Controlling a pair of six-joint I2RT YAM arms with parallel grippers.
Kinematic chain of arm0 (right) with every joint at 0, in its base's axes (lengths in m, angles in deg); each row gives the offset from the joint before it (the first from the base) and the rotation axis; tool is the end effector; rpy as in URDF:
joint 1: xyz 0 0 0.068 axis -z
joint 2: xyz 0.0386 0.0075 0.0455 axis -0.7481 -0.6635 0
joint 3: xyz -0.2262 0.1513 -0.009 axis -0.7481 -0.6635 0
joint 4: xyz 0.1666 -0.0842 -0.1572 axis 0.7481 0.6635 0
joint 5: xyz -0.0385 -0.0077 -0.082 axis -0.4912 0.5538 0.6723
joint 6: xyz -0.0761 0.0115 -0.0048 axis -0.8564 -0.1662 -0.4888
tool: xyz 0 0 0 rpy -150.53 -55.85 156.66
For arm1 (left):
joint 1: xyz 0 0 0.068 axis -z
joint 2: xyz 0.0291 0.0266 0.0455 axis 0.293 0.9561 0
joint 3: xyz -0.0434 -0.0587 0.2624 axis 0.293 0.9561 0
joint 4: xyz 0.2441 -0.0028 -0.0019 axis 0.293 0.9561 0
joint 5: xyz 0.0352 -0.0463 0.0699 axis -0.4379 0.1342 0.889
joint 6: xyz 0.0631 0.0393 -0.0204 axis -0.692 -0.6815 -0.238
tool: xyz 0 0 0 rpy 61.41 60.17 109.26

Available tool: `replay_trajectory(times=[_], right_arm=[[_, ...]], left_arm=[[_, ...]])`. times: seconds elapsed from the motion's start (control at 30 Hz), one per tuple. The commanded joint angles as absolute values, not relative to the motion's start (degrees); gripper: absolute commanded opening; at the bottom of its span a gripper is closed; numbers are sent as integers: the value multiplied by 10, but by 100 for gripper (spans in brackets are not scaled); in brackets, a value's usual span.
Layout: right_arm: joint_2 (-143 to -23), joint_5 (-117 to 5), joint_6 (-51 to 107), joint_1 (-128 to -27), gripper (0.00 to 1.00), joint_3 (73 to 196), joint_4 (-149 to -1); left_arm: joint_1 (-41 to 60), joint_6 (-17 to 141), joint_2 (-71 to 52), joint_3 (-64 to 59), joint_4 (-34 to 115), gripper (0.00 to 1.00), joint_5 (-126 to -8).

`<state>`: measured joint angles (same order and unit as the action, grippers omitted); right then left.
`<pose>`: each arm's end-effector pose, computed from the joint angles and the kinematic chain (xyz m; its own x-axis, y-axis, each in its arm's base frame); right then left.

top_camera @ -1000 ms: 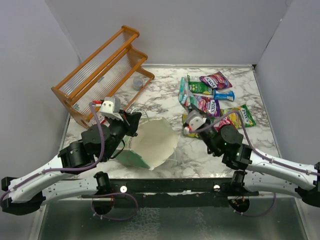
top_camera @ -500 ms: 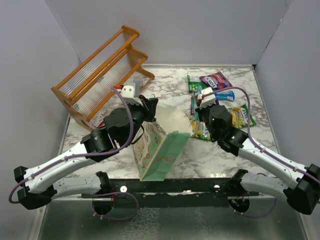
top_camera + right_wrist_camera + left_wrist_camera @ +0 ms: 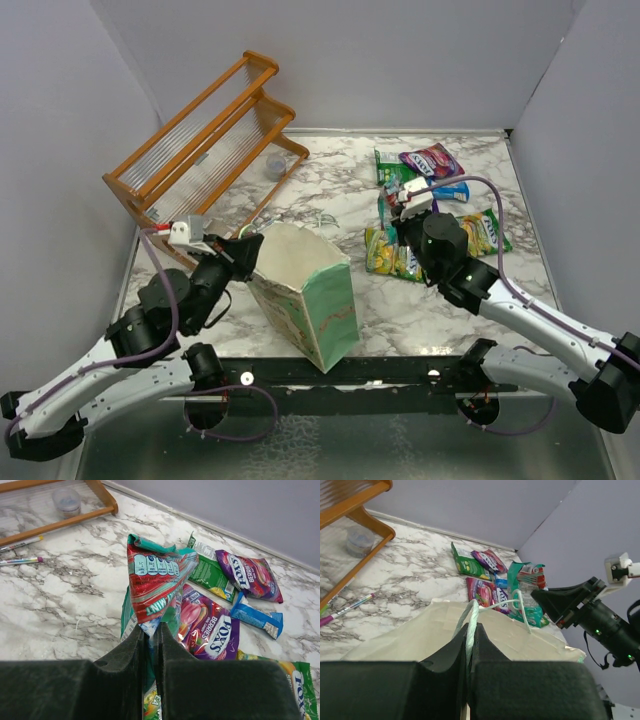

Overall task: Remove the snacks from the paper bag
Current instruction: Adjust the paper bag at the center of the board.

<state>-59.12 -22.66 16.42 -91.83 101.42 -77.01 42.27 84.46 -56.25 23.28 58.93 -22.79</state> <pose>0.1949 0.1445 0.3056 -0.1369 -0.2311 -0.9632 -0.3191 0.9309 -0.1780 0.0908 -0.0775 0.3678 -0.2125 -0.5290 -0.8216 0.3359 0.7500 -0.5697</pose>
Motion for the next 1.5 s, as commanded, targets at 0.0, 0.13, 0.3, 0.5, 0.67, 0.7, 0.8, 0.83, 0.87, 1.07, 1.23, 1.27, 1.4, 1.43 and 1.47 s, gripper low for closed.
replay_trajectory(times=[0.0,0.13,0.3,0.5,0.67,0.7,0.8,0.83,0.87,1.07,1.23,1.27,1.4,1.43,1.47], right_arm=[[-597,-247,174,-916,2,1020,-815],[-600,-269,178,-916,2,1022,-816],[-597,-289,186,-916,2,1022,-812],[-576,-290,187,-916,2,1014,-806],[-557,-288,183,-916,2,1007,-808],[-555,-287,182,-915,2,1006,-807],[-551,-286,180,-916,2,1006,-805],[-550,-286,180,-915,2,1006,-805],[-549,-287,180,-915,2,1004,-805],[-546,-285,173,-916,2,1002,-808],[-549,-289,171,-916,2,1001,-813],[-550,-291,171,-916,2,1000,-815],[-553,-292,173,-916,2,997,-820],[-554,-293,173,-916,2,997,-820],[-554,-294,173,-916,2,998,-820]], left_arm=[[420,868,-629,262,616,0,-294],[420,837,-655,272,595,0,-339],[420,817,-582,246,595,0,-345],[420,792,-456,187,586,0,-319],[420,738,-364,126,550,0,-309],[419,729,-342,110,550,0,-312],[417,702,-292,77,542,0,-318],[414,696,-283,73,538,0,-320],[408,691,-278,70,530,0,-326],[338,669,-288,74,519,0,-364],[309,641,-331,101,531,0,-378],[308,637,-342,107,535,0,-376],[306,619,-389,143,549,0,-362],[306,616,-403,152,552,0,-357],[306,616,-414,160,559,0,-349]])
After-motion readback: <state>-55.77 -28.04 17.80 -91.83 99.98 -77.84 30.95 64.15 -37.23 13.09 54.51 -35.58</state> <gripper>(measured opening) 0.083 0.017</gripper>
